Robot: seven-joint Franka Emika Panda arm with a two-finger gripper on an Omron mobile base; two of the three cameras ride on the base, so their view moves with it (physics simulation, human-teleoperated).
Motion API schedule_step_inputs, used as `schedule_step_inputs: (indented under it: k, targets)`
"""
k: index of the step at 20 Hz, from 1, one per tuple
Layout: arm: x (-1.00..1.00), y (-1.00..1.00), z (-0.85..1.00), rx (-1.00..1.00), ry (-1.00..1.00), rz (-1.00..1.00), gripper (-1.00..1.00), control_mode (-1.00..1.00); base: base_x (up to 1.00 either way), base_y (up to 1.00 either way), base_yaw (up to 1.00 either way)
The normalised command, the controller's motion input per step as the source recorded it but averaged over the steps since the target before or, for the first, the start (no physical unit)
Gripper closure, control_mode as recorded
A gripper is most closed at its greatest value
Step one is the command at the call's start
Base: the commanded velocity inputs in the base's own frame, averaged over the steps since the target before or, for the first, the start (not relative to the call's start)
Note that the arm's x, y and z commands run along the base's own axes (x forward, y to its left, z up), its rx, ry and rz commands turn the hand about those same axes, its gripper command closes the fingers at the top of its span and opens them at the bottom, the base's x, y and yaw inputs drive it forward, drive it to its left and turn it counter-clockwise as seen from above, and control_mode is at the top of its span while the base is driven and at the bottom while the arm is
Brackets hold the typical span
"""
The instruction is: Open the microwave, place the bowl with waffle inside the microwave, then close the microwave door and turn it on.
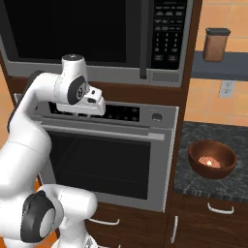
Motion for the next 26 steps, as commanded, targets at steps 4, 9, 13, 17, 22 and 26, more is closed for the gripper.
schedule_step_inputs:
  k: [4, 9, 13, 17, 22, 26]
  targets:
    - [-0.23, -0.06, 0.00, 0.00, 0.00, 0.00, -1.00, -1.00, 0.00, 0.00, 0.00]
    - [-0.63, -0.44, 0.00, 0.12, -0.15, -0.02, -1.00, -1.00, 0.00, 0.00, 0.00]
    - [-0.50, -0.59, 0.00, 0.38, -0.14, -0.20, -1.00, -1.00, 0.00, 0.00, 0.00]
    - [-0.39, -0.61, 0.05, 0.45, -0.09, -0.20, -1.00, -1.00, 0.00, 0.00, 0.00]
    - [-0.06, -0.54, -0.04, 0.35, -0.02, -0.06, -1.00, -1.00, 0.00, 0.00, 0.00]
    - [-0.03, -0.47, 0.43, 0.46, -0.19, -0.09, -1.00, -1.00, 0.00, 0.00, 0.00]
